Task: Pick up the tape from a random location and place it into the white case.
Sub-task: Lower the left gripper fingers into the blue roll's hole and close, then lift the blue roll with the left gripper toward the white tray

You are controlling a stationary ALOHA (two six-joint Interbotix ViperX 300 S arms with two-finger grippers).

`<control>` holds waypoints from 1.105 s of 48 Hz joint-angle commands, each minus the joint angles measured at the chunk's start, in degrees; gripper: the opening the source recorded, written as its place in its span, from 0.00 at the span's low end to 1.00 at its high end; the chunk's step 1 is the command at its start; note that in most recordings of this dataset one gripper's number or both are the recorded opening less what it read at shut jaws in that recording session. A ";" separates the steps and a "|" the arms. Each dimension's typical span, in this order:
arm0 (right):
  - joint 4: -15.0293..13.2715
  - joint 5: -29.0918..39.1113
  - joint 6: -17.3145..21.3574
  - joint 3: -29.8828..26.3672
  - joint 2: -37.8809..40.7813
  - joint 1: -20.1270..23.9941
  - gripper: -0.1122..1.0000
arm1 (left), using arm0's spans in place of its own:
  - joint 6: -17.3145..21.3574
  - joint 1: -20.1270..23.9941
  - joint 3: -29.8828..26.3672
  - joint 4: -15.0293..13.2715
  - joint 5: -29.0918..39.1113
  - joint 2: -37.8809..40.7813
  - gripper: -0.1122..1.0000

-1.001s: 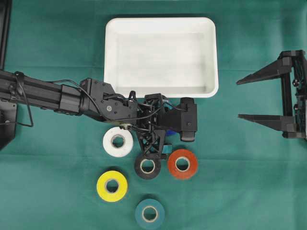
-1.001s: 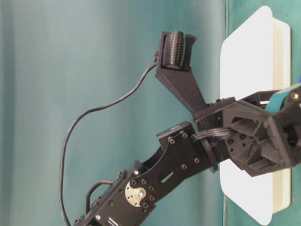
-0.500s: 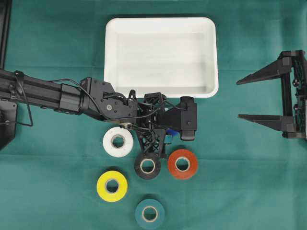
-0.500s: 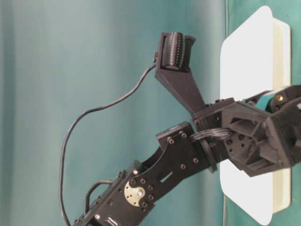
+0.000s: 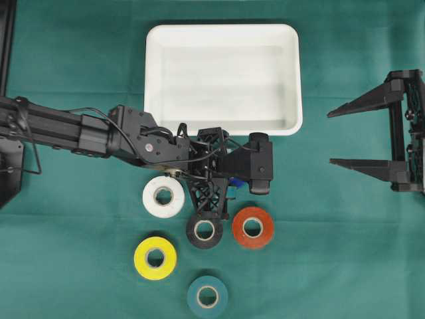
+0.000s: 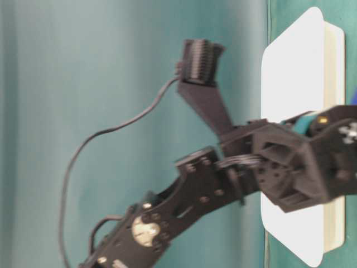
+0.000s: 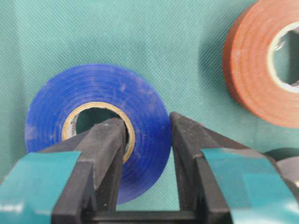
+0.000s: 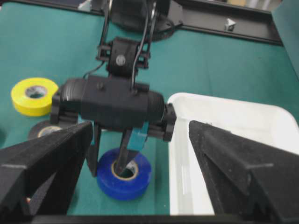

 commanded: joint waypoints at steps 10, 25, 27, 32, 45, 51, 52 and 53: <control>-0.09 -0.26 -0.09 -1.32 0.18 0.09 0.92 | 0.26 -0.53 -2.20 0.00 3.25 -7.12 0.31; 0.00 -0.18 -0.09 -1.32 0.18 0.09 0.92 | 0.44 -0.53 -4.57 0.09 10.02 -13.10 0.31; -0.09 -0.18 -0.09 -1.32 0.18 0.09 0.92 | 0.53 -0.53 -4.83 0.09 10.72 -13.89 0.31; -0.09 -0.09 -0.18 -1.32 0.18 0.09 0.92 | 0.53 -0.53 -6.24 0.18 13.54 -15.64 0.31; -0.09 -0.09 -0.18 -1.41 0.18 0.09 0.92 | 0.97 -0.53 -10.37 0.44 20.48 -19.60 0.31; -0.09 -0.09 -0.18 -1.41 0.18 0.09 0.92 | 1.49 -0.53 -11.87 0.44 22.68 -21.62 0.31; 0.00 -0.09 -0.18 -1.41 0.18 0.09 0.92 | 1.49 -0.53 -12.22 0.44 22.94 -21.97 0.31; -0.09 -0.09 -0.18 -1.41 0.18 0.09 0.92 | 1.49 -0.53 -12.39 0.44 23.29 -22.24 0.31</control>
